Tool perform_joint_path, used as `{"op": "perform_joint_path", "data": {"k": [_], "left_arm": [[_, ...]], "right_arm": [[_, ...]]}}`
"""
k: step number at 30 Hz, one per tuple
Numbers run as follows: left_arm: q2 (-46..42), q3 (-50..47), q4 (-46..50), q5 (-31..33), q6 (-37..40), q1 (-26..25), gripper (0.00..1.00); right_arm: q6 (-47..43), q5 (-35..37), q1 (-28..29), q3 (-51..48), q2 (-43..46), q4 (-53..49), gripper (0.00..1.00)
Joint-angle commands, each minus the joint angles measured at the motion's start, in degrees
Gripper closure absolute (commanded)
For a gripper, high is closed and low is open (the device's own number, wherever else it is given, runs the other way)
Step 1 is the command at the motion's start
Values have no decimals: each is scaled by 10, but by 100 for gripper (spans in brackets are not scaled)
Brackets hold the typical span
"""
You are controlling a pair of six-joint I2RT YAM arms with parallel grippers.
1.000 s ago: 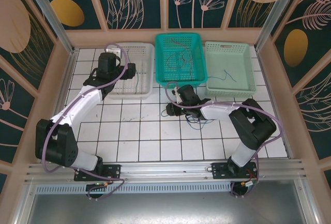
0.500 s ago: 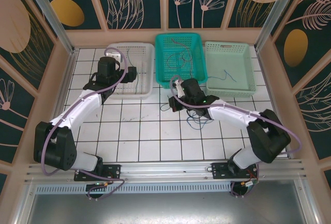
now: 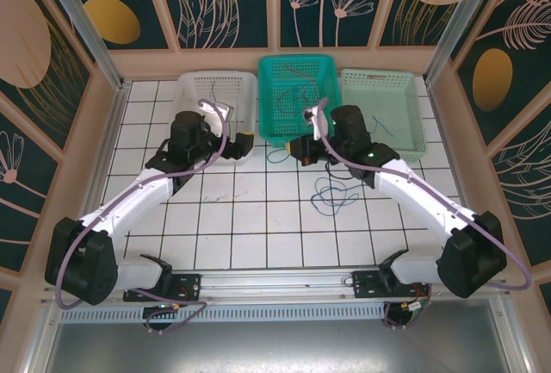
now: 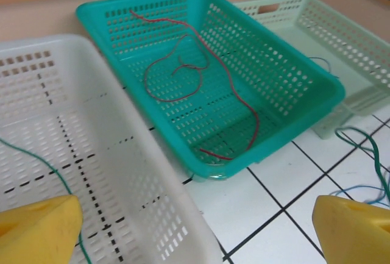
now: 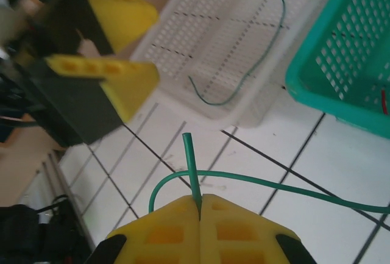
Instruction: Untangle the cables
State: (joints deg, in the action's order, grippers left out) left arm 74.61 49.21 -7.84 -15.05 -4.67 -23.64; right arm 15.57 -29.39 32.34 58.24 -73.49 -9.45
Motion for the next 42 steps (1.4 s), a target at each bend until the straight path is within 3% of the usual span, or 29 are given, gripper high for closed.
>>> {"op": "perform_joint_path", "data": {"k": [1,8,13,17,21,34,42], "left_arm": [[-11,-15,-56,-40,9,-2,4],[-32,-67,-138,-8,-47,-3,5],[0,-59,-168,-50,-104,-4,6],[22,-79,-283,-103,-189,-10,7],[41,-85,-353,-107,-250,-19,7],[148,-37,-492,-140,-389,-79,9],[232,-18,-654,-166,-551,-88,13]], "right_arm": [[27,-94,-34,14,35,22,100],[167,-172,-110,-15,59,173,100],[270,-197,-116,4,32,282,100],[335,-198,-115,7,15,351,100],[382,-191,-111,-12,13,421,100],[388,-177,-64,9,-3,459,100],[392,-172,-52,10,-6,477,100]]}}
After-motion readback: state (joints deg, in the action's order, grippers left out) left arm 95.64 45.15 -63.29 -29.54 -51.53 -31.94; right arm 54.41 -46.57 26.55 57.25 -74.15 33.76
